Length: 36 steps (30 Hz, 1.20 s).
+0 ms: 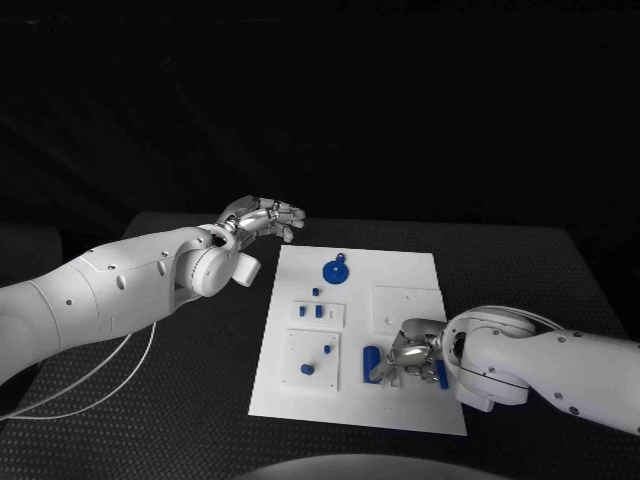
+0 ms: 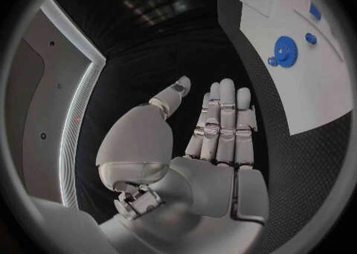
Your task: Assemble the parts on the task board
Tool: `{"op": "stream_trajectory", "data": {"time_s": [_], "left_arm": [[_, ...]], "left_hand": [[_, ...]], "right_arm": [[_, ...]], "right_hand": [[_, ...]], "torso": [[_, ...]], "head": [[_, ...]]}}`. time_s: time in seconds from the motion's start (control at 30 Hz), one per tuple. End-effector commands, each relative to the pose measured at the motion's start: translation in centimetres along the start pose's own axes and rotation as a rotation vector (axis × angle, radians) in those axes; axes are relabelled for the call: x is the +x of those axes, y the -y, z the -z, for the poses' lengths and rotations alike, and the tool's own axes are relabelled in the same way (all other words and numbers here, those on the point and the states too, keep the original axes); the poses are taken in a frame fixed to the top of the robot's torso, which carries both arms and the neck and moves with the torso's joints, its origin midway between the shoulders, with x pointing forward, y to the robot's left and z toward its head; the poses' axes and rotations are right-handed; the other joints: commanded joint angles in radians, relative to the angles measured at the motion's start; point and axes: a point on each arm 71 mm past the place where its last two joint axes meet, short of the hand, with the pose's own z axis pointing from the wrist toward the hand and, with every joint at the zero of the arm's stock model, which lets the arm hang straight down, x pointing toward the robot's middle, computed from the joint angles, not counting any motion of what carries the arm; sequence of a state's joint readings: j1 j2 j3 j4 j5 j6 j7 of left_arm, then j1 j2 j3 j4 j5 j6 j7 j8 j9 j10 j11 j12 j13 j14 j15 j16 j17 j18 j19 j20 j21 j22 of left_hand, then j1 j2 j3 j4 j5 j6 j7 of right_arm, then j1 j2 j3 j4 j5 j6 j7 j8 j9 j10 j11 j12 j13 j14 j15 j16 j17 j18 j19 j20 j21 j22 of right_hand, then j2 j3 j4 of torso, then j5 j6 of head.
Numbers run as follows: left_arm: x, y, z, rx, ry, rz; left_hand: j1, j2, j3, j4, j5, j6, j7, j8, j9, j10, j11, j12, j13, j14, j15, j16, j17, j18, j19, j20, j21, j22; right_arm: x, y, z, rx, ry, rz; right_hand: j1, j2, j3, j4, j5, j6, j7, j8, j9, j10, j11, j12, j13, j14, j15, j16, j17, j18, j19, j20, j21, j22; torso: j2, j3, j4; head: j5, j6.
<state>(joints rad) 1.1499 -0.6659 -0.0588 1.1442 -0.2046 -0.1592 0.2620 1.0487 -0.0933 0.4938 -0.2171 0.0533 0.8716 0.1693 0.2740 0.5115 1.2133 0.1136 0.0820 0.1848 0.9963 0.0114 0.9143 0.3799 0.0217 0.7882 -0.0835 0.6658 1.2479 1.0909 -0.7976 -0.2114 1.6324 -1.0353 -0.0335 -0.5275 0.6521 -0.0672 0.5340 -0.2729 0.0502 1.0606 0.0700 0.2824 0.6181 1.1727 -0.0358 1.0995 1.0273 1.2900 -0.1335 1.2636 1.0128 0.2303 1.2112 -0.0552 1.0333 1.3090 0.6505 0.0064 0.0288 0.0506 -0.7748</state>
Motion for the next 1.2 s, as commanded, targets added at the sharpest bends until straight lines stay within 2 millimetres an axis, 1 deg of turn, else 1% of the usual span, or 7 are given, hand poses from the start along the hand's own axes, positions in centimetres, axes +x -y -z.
{"op": "stream_trajectory", "data": {"time_s": [0.03,0.13,0.27,0.37,0.8,1.0,1.2], "left_arm": [[0.21,0.11,-0.02,0.006,-0.015,0.01],[0.25,0.11,-0.03,0.006,-0.016,0.01],[0.2,0.1,-0.02,0.005,-0.014,0.01],[0.19,0.09,-0.02,0.004,-0.014,0.01],[0.19,0.07,-0.03,0.001,-0.014,0.01],[0.21,0.06,-0.05,0.0,-0.014,0.01],[0.19,0.06,-0.04,0.0,-0.014,0.01]], "left_hand": [[-0.009,0.0,0.0,0.006,0.003,-0.006,-0.001,0.005,-0.001,-0.008,-0.001,0.001,-0.001,0.006,0.002,-0.007,0.001,0.015,0.007,-0.002,-0.005,0.001],[-0.008,0.0,0.0,0.005,0.003,-0.006,-0.001,0.005,-0.001,-0.008,-0.001,0.001,-0.001,0.006,0.002,-0.007,0.001,0.015,0.007,-0.002,-0.005,0.001],[-0.007,0.0,0.0,0.005,0.003,-0.006,-0.001,0.005,-0.001,-0.008,-0.001,0.001,-0.001,0.006,0.002,-0.007,0.002,0.015,0.006,-0.002,-0.005,0.002],[-0.007,0.0,0.0,0.005,0.003,-0.006,-0.001,0.005,-0.001,-0.008,-0.001,0.001,-0.001,0.006,0.002,-0.007,0.002,0.015,0.006,-0.002,-0.005,0.002],[-0.006,0.0,0.001,0.005,0.003,-0.006,-0.001,0.005,-0.001,-0.008,-0.001,0.001,-0.001,0.006,0.002,-0.007,0.003,0.015,0.007,-0.002,-0.006,0.002],[-0.006,0.0,0.001,0.005,0.003,-0.006,-0.001,0.005,-0.001,-0.008,-0.001,0.001,-0.001,0.006,0.002,-0.008,0.003,0.015,0.007,-0.002,-0.006,0.003],[-0.006,0.0,0.001,0.005,0.003,-0.007,-0.001,0.005,-0.001,-0.008,-0.001,0.001,0.0,0.006,0.002,-0.008,0.003,0.015,0.007,-0.002,-0.006,0.003]], "right_arm": [[-0.29,0.15,-0.1,0.022,0.038,0.009],[-0.21,0.13,-0.13,0.03,0.029,0.026],[-0.13,0.09,-0.18,0.034,0.018,0.045],[-0.01,-0.1,-0.21,0.03,0.01,0.051],[0.28,-0.39,-0.4,0.038,0.016,0.075],[0.32,-0.41,-0.39,0.03,0.011,0.066],[0.33,-0.38,-0.35,0.028,0.009,0.075]], "right_hand": [[-0.007,0.038,0.001,0.008,-0.001,0.011,0.002,-0.007,-0.004,0.005,-0.003,-0.004,0.002,0.003,-0.007,-0.006,0.002,0.032,0.0,0.002,-0.003,0.008],[-0.002,0.048,0.018,0.006,-0.001,0.012,0.001,-0.009,-0.006,0.006,-0.004,-0.005,0.002,0.003,-0.008,-0.006,0.003,0.032,-0.001,0.001,-0.003,0.009],[0.035,0.005,0.128,0.016,-0.001,0.017,0.002,-0.012,-0.01,0.01,-0.003,-0.009,0.004,0.006,-0.007,-0.009,0.007,0.03,0.005,0.001,-0.001,0.008],[0.042,-0.01,0.145,0.009,-0.001,0.017,0.003,-0.013,-0.01,0.011,-0.002,-0.01,0.006,0.007,-0.006,-0.01,0.009,0.032,0.007,0.003,0.001,0.009],[0.066,-0.076,0.16,-0.004,-0.001,0.018,0.004,-0.013,-0.01,0.014,-0.001,-0.012,0.01,0.011,-0.004,-0.013,0.012,0.032,0.013,0.006,0.004,0.009],[0.023,-0.122,0.116,0.016,-0.001,0.017,0.005,-0.013,-0.008,0.014,0.0,-0.013,0.013,0.012,-0.004,-0.014,0.014,0.032,0.014,0.011,0.004,0.009],[0.006,-0.137,0.082,0.016,-0.001,0.016,0.003,-0.013,-0.007,0.014,-0.002,-0.014,0.015,0.012,-0.005,-0.014,0.016,0.032,0.012,0.009,0.003,0.009]], "torso": [[0.0,0.0001,0.0001],[0.0,0.0001,0.0001],[0.0,0.0003,-0.0003],[0.0,0.0003,-0.0005],[0.0,0.0007,-0.0003],[0.0,0.0006,-0.0007],[0.0,0.0007,-0.0006]], "head": [[0.001,-0.003],[0.001,-0.003],[0.001,-0.004],[0.001,-0.004],[0.002,-0.006],[0.002,-0.006],[0.002,-0.007]]}}
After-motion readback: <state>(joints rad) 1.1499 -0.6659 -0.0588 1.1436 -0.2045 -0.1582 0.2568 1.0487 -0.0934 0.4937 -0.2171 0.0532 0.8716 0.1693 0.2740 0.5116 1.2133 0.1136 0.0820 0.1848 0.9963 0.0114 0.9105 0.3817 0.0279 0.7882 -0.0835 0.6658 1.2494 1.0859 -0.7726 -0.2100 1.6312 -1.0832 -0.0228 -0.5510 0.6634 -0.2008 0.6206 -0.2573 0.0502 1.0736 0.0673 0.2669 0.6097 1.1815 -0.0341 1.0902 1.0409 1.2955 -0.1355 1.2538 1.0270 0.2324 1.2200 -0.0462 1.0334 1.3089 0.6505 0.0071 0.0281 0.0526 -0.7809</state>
